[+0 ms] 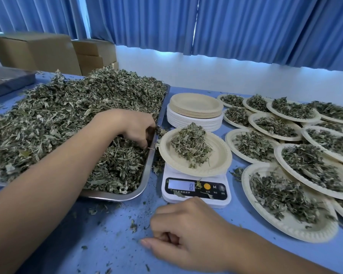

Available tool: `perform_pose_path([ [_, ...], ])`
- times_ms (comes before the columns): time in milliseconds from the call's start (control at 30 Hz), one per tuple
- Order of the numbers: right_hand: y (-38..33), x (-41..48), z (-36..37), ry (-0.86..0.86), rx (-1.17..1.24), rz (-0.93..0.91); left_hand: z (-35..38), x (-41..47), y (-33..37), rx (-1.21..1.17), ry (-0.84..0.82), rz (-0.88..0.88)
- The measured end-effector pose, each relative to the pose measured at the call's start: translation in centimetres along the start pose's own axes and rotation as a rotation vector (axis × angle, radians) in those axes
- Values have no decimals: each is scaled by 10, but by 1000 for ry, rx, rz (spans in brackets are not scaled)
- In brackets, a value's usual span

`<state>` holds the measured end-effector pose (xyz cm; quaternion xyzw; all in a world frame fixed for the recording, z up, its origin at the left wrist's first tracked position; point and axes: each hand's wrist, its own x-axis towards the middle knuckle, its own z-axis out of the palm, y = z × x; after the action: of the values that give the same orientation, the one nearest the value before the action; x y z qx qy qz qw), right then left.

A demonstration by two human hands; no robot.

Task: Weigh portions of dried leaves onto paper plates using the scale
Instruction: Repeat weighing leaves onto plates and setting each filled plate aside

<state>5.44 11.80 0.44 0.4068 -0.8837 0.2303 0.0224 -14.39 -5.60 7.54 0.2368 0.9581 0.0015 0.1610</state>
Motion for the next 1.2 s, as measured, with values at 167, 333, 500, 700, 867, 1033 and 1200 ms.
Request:
perform_pose_path([
  [167,0,0,0,6,23,7,-1,-1,2,27,-12,-10],
  [333,0,0,-1,-6,21,10,-10,-13,5,84,-103,-35],
  [500,-2,0,-2,-21,22,10,-6,-16,4,130,-158,-159],
  [700,-1,0,-3,-23,23,12,-5,-10,-1,116,-83,-125],
  [867,0,0,-1,-9,24,4,-15,-13,-8,34,29,-115],
  [1033,2,0,1,6,12,-1,-24,-18,-8,-39,227,-87],
  [1200,2,-1,1,8,0,-6,-27,-20,8,-345,372,86],
])
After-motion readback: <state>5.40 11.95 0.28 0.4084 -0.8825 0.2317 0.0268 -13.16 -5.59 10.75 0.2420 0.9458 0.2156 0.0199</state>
